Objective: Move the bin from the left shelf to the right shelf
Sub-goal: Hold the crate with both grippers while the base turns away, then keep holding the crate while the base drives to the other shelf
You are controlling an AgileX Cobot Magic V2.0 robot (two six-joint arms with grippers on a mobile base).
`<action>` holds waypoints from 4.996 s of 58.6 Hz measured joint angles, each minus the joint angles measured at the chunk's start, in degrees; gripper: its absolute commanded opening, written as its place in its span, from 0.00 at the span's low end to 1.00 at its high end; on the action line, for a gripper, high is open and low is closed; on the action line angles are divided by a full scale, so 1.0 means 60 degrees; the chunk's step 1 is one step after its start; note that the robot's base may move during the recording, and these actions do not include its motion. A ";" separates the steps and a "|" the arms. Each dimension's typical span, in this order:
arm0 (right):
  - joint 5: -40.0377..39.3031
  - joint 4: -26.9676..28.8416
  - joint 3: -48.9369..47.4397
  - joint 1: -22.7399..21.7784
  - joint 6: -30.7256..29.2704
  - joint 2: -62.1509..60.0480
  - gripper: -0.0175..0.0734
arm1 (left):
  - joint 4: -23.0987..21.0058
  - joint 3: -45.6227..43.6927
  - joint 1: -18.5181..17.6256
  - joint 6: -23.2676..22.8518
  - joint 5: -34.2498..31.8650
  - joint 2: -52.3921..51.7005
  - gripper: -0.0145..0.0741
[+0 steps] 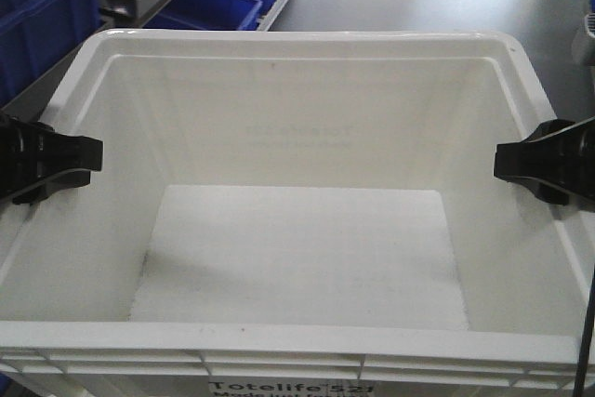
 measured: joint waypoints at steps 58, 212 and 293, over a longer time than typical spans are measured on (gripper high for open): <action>0.0007 0.0000 0.0000 0.0000 0.0000 0.0000 0.21 | 0.0000 0.0000 0.0000 0.0000 0.0010 0.0000 0.16; 0.0007 0.0000 0.0000 0.0000 0.0000 0.0000 0.21 | 0.0000 0.0000 0.0000 0.0000 0.0031 0.0000 0.16; 0.0007 0.0000 0.0000 0.0000 0.0000 0.0000 0.21 | 0.0000 0.0000 0.0000 0.0000 0.0038 0.0000 0.16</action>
